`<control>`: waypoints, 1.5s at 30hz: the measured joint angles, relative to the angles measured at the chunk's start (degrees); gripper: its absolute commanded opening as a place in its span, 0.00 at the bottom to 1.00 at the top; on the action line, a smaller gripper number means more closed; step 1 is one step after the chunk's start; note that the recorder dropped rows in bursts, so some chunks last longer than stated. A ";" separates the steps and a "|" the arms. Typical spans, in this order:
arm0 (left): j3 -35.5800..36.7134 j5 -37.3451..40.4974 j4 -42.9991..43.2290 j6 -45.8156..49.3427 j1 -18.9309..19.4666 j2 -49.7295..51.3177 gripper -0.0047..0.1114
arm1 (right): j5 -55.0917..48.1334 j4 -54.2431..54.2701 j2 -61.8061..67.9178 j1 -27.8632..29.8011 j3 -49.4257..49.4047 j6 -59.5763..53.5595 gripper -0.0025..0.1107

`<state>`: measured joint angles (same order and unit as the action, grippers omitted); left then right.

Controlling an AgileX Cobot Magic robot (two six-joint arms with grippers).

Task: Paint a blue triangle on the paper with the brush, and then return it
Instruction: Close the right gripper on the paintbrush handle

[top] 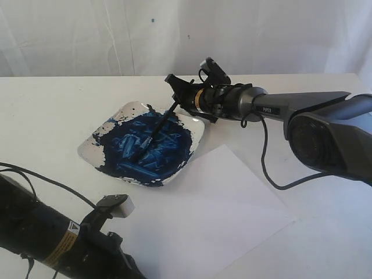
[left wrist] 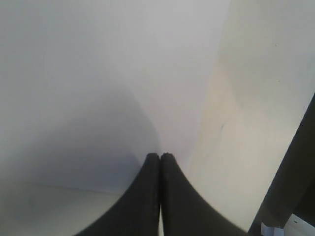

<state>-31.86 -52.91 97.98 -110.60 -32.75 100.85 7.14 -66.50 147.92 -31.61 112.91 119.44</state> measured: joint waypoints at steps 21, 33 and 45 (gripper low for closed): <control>0.00 0.00 0.00 0.00 0.00 0.00 0.04 | 0.22 -0.15 2.10 0.00 3.88 -0.12 0.15; 0.00 0.00 0.00 0.00 0.00 0.00 0.04 | 2.07 0.08 2.23 0.00 4.10 -0.12 0.08; 0.00 0.00 0.00 0.00 0.00 0.00 0.04 | 3.26 0.29 0.98 0.00 4.61 0.08 0.02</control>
<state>-31.86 -52.91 97.98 -110.60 -32.75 100.85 10.40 -66.20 148.90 -31.61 117.52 119.53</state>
